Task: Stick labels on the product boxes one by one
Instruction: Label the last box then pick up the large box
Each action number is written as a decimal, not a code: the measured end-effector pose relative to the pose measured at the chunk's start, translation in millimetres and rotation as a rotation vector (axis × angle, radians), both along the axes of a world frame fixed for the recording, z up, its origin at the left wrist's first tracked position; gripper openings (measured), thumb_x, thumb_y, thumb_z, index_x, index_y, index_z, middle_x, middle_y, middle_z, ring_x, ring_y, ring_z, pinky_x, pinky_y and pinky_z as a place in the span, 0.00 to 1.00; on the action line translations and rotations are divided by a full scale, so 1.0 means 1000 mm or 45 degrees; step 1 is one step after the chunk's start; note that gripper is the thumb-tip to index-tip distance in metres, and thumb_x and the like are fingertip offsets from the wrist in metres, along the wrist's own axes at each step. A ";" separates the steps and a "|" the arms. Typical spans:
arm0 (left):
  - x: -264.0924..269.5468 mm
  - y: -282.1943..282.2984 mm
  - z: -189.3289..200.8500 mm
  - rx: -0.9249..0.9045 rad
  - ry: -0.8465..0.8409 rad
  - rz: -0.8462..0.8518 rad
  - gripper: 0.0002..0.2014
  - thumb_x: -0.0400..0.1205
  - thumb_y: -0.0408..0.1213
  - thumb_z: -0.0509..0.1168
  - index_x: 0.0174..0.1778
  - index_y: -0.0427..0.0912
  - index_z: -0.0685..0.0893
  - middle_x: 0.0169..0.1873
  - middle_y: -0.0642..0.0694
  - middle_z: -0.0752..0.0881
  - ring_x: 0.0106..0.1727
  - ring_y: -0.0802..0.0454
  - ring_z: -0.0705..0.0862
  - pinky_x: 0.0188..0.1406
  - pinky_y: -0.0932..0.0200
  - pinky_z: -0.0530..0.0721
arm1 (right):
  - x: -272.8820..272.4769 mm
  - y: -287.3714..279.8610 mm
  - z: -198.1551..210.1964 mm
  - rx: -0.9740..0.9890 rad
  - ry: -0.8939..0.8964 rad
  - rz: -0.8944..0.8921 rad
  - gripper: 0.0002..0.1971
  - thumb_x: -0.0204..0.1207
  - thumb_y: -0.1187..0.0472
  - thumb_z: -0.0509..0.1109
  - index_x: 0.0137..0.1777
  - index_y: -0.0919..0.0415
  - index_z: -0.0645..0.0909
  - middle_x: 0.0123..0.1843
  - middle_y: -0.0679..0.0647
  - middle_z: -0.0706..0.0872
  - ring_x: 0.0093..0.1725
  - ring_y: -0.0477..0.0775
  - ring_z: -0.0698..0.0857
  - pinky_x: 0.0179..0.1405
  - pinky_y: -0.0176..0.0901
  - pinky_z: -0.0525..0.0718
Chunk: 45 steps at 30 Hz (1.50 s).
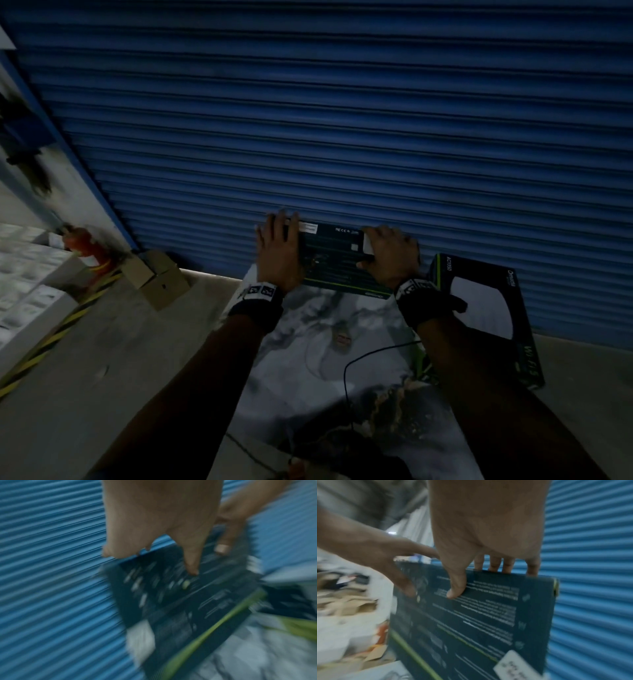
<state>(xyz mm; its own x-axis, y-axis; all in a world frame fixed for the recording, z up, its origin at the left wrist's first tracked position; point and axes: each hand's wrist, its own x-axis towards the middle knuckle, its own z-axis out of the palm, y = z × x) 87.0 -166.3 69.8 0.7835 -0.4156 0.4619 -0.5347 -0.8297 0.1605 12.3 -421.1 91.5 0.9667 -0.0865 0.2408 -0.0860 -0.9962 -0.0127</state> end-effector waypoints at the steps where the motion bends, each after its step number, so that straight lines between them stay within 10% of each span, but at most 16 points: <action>1: -0.006 -0.008 -0.001 0.079 0.011 -0.022 0.55 0.75 0.59 0.75 0.90 0.41 0.53 0.88 0.35 0.57 0.88 0.30 0.53 0.85 0.26 0.44 | -0.001 0.007 0.003 -0.056 -0.011 0.025 0.40 0.75 0.34 0.71 0.84 0.47 0.65 0.76 0.54 0.74 0.75 0.65 0.73 0.67 0.66 0.72; 7: -0.012 -0.039 -0.024 0.170 0.373 -0.184 0.47 0.82 0.53 0.72 0.90 0.42 0.51 0.80 0.39 0.67 0.82 0.35 0.63 0.83 0.25 0.52 | 0.000 0.054 0.010 -0.243 0.029 0.217 0.40 0.71 0.42 0.79 0.81 0.51 0.71 0.76 0.55 0.77 0.75 0.63 0.73 0.72 0.67 0.63; 11: -0.003 -0.022 -0.048 -0.032 0.588 -0.225 0.46 0.77 0.49 0.76 0.87 0.44 0.60 0.81 0.39 0.68 0.83 0.36 0.65 0.81 0.27 0.59 | -0.005 0.035 0.008 0.002 -0.115 0.261 0.54 0.60 0.29 0.80 0.84 0.49 0.65 0.81 0.53 0.73 0.81 0.59 0.68 0.81 0.67 0.52; 15: -0.002 0.011 -0.077 -0.486 0.868 -0.370 0.41 0.74 0.42 0.75 0.83 0.50 0.66 0.78 0.40 0.74 0.78 0.36 0.74 0.75 0.29 0.75 | -0.010 -0.016 -0.013 0.619 0.042 0.201 0.67 0.53 0.25 0.82 0.88 0.43 0.50 0.87 0.53 0.63 0.84 0.59 0.64 0.83 0.62 0.63; 18: -0.019 0.021 -0.083 -0.662 0.987 -0.423 0.38 0.79 0.35 0.76 0.84 0.41 0.67 0.79 0.43 0.76 0.80 0.46 0.76 0.80 0.45 0.75 | -0.019 -0.040 -0.036 0.662 0.309 0.235 0.59 0.58 0.31 0.85 0.87 0.45 0.60 0.78 0.55 0.77 0.75 0.60 0.77 0.73 0.60 0.79; 21: -0.022 0.029 -0.104 -0.709 0.940 -0.386 0.42 0.79 0.45 0.76 0.86 0.38 0.64 0.83 0.42 0.71 0.84 0.48 0.70 0.84 0.45 0.69 | -0.021 -0.034 -0.051 0.634 0.302 0.240 0.46 0.70 0.47 0.84 0.85 0.52 0.67 0.74 0.58 0.79 0.72 0.64 0.78 0.68 0.58 0.80; 24: -0.022 0.031 -0.107 -0.605 0.868 -0.268 0.46 0.77 0.54 0.72 0.86 0.35 0.61 0.84 0.37 0.65 0.84 0.48 0.62 0.86 0.41 0.63 | -0.016 -0.020 -0.055 0.544 0.154 0.276 0.44 0.70 0.42 0.81 0.84 0.48 0.68 0.73 0.54 0.78 0.72 0.62 0.77 0.67 0.59 0.80; 28: -0.024 0.014 -0.083 -0.779 0.802 -0.362 0.41 0.79 0.24 0.73 0.85 0.25 0.59 0.76 0.33 0.76 0.76 0.67 0.75 0.72 0.50 0.80 | -0.004 -0.001 -0.051 0.293 0.074 0.244 0.42 0.68 0.43 0.82 0.82 0.49 0.73 0.73 0.54 0.80 0.72 0.62 0.78 0.67 0.58 0.77; 30: -0.019 0.008 -0.074 -0.710 0.694 -0.251 0.45 0.79 0.33 0.77 0.87 0.35 0.58 0.78 0.41 0.75 0.79 0.60 0.75 0.77 0.58 0.76 | 0.000 0.007 -0.053 0.206 0.108 0.221 0.42 0.68 0.42 0.80 0.82 0.49 0.72 0.72 0.54 0.79 0.72 0.63 0.77 0.67 0.58 0.73; 32: -0.018 0.003 -0.068 -0.642 0.571 -0.308 0.48 0.79 0.50 0.75 0.90 0.43 0.56 0.84 0.41 0.69 0.84 0.46 0.69 0.83 0.46 0.71 | 0.001 0.008 -0.059 0.197 0.127 0.195 0.41 0.68 0.41 0.79 0.81 0.48 0.72 0.71 0.54 0.80 0.71 0.64 0.78 0.67 0.61 0.74; 40: -0.019 -0.032 -0.064 -0.254 0.225 -0.569 0.31 0.89 0.61 0.53 0.81 0.43 0.77 0.75 0.41 0.80 0.75 0.40 0.78 0.76 0.40 0.73 | 0.006 0.008 -0.064 0.286 0.144 0.198 0.38 0.71 0.35 0.73 0.81 0.47 0.73 0.71 0.53 0.81 0.71 0.61 0.79 0.67 0.62 0.76; 45: -0.004 -0.050 -0.052 -0.217 0.155 -0.652 0.18 0.86 0.49 0.70 0.70 0.47 0.87 0.62 0.43 0.86 0.61 0.47 0.78 0.59 0.59 0.68 | 0.001 0.004 -0.072 0.504 0.181 0.190 0.38 0.67 0.35 0.74 0.77 0.48 0.75 0.69 0.51 0.83 0.68 0.59 0.81 0.67 0.60 0.79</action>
<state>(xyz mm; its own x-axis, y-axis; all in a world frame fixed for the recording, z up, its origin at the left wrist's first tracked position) 83.0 -216.8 17.3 0.5526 -0.6851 0.4745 -0.8324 -0.4252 0.3555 12.9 -417.5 19.5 0.9967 -0.0023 0.0812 0.0300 -0.9187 -0.3938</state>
